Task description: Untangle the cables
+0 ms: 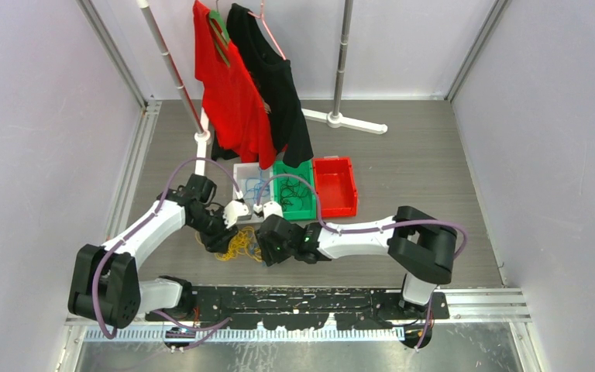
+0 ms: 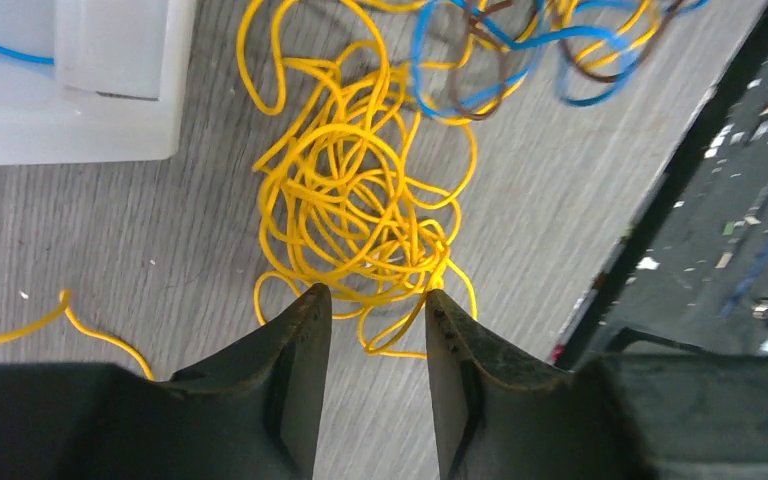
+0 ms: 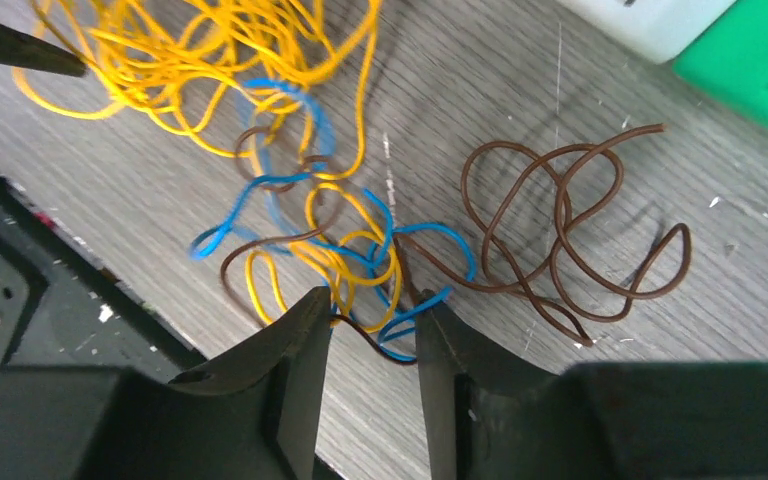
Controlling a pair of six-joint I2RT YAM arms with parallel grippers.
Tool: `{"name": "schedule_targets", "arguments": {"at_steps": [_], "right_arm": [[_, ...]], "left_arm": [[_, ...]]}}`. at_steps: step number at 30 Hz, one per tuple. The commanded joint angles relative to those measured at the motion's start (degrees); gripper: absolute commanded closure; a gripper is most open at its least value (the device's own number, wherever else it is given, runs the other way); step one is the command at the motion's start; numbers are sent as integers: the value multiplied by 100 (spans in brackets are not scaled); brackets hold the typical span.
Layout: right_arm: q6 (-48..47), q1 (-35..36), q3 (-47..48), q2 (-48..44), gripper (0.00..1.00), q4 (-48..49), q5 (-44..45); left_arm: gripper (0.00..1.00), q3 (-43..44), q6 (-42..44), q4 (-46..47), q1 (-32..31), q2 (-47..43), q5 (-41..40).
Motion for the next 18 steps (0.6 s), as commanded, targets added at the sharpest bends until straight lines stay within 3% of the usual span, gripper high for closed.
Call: {"name": "schedule_targets", "arguments": {"at_steps": [1,6,18], "right_arm": [[154,37,333,231,61,-187,-25],[193,61,177,-39,78,-316,95],[410,53,-423,-1621,92,-606,520]], "left_arm": [[63,-363,598,650,-23,-145,-530],[78,-617,1117,717,-23,-285,-962],[100,-698,2139,-232,3,-1043,-1233]]}}
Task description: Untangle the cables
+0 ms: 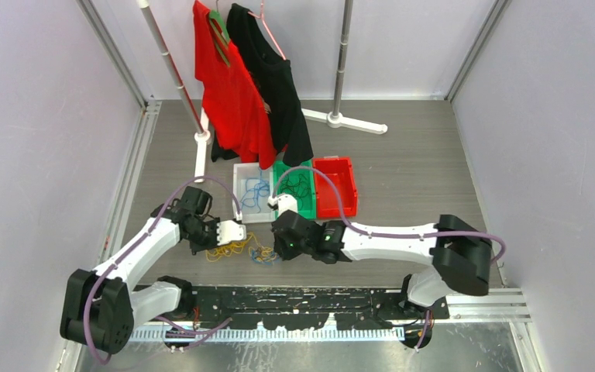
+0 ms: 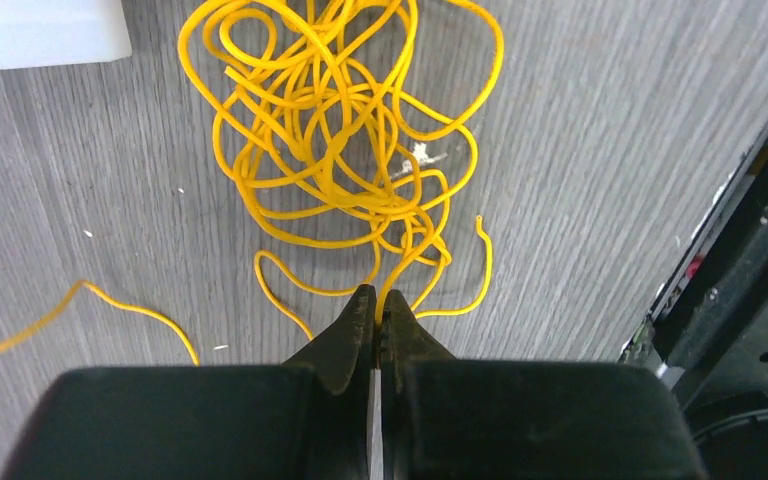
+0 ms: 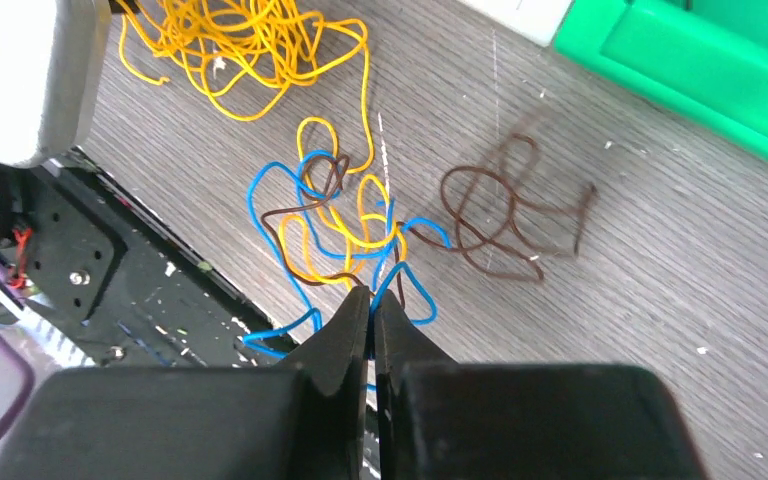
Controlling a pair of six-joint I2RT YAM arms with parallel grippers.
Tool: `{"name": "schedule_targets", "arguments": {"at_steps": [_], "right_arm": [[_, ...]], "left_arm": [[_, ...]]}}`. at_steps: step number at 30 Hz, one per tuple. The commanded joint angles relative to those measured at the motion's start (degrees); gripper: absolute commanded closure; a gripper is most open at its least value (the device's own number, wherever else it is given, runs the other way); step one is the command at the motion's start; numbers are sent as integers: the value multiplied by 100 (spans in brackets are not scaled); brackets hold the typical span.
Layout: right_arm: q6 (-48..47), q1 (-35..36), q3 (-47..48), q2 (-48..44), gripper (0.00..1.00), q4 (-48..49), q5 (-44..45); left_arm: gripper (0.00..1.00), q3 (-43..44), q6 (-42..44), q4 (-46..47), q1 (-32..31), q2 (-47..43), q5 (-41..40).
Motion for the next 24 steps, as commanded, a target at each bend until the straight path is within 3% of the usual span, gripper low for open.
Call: {"name": "schedule_targets", "arguments": {"at_steps": [1,6,17,24], "right_arm": [[253,24,-231,-648,92,22,425],[320,-65,-193,-994,92,-56,567],[22,-211,1202,-877,99,-974,537],[125,-500,763,-2080,99,-1477,581]], "left_arm": [[100,46,528,-579,14,-283,-32],[100,318,666,-1158,59,-254,-171],[100,694,325,-1433,119,333,-147],[100,662,660,-1217,334,309,-297]]}}
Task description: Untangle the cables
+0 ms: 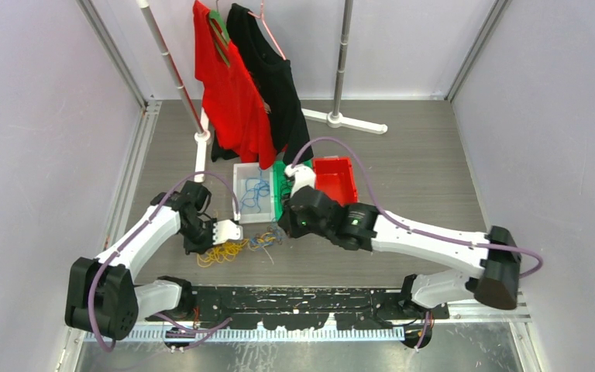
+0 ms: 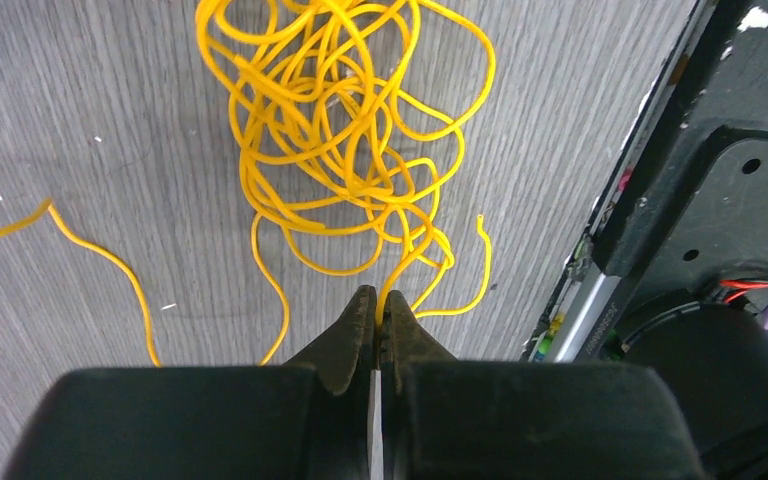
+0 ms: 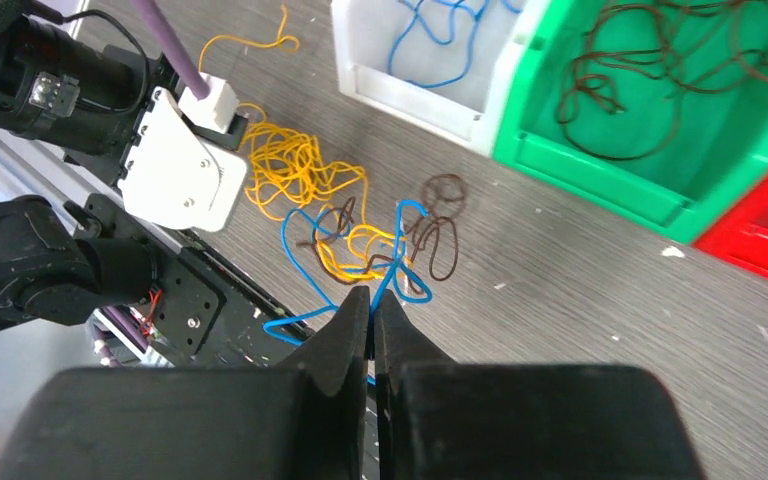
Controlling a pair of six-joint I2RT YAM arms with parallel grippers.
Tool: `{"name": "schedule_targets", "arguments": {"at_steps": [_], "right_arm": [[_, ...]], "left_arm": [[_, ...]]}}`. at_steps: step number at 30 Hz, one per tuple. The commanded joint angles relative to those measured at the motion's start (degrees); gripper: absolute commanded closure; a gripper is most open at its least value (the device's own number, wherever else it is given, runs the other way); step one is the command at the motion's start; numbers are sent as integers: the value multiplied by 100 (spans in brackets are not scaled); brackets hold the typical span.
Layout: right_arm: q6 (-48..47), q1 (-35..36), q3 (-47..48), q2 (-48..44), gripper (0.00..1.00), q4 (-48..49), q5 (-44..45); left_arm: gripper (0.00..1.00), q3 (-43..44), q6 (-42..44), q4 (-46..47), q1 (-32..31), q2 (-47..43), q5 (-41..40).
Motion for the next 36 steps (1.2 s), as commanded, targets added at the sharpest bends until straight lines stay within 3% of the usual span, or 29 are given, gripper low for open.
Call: {"name": "schedule_targets", "arguments": {"at_steps": [1,5,12,22,36], "right_arm": [[62,-188,-326,-1118,99,-397,202],[202,-314,-667,-1704,99,-558,219],[262,-326,-623,-1865,99,-709,92],[-340,-396,944,-2431,99,-2088,788],[-736,-406,2151,-3239,99,-3162,2175]], "left_arm": [[100,29,333,143,195,-49,-177],[100,53,387,198,354,-25,-213],[100,-7,527,0,408,-249,-89],[100,-800,1392,686,482,-494,-778],[100,-1408,2250,1633,523,-356,-1309]]}}
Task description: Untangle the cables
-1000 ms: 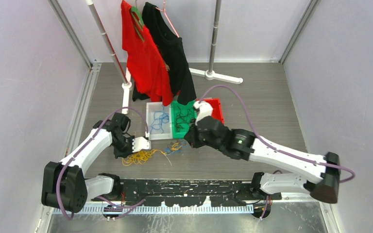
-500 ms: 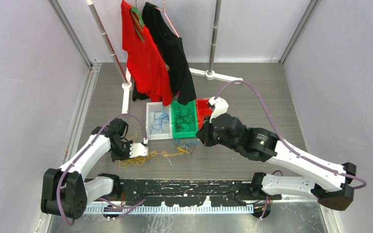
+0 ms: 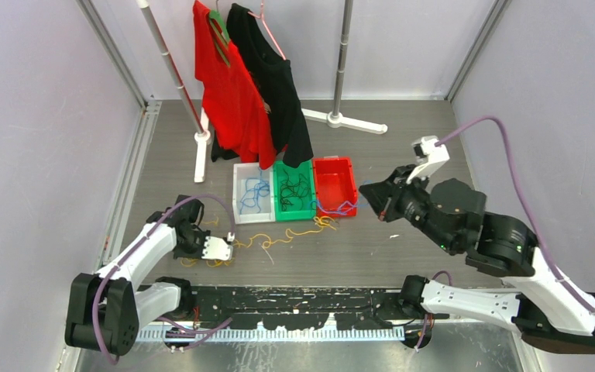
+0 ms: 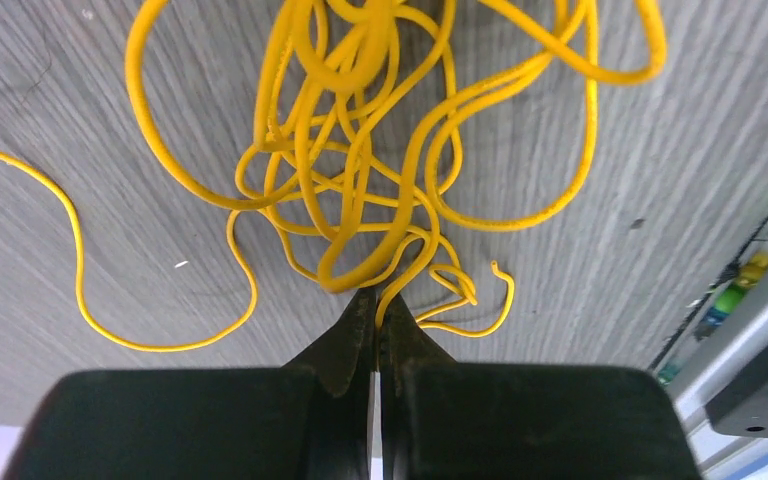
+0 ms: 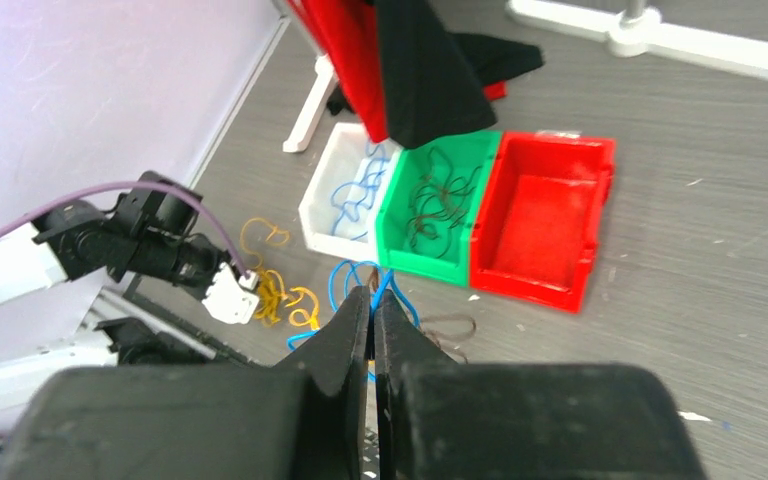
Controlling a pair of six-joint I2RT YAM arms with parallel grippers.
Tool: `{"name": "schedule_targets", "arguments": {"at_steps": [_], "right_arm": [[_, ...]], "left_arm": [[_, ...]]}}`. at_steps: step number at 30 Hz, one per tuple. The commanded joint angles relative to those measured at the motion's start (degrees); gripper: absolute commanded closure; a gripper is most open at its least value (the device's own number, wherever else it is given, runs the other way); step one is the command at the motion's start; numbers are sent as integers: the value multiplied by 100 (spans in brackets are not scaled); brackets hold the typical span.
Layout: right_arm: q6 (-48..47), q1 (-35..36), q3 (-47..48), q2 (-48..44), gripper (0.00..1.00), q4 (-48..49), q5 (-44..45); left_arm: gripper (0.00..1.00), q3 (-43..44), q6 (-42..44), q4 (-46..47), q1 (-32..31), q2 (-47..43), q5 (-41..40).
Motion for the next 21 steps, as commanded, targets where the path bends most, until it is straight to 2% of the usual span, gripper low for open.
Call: {"name": "schedule_targets", "arguments": {"at_steps": [1,8,12,13,14,16,18,19,21], "right_arm": [[-257,-16,535,-123,99,-443,929],[-485,-6,1278,-279,99,-894,2112],[-606,-6,1153,-345,99,-538,1724],[-594,-3,1064,-291,99,-429,1534],[-575,-2,997,-221,99,-346,1334],[-548,-8,888,-34,99,-192,948],[-521,-7,829,178,99,-45,700],[-516,-8,807,276,99,28,611],[-522,-8,772,523,99,185,403]], "left_arm": [[100,-278,393,579,53,208,-61],[100,-223,485,765,96,302,-96],[100,28,196,601,99,236,127],[96,162,71,443,96,178,307],[86,333,-169,236,99,106,490],[56,758,-451,-365,97,-79,907],[3,1339,-508,-1060,97,-227,1367],[0,1579,-523,-1372,102,-276,1580],[1,2084,-511,-2000,97,-313,1946]]}}
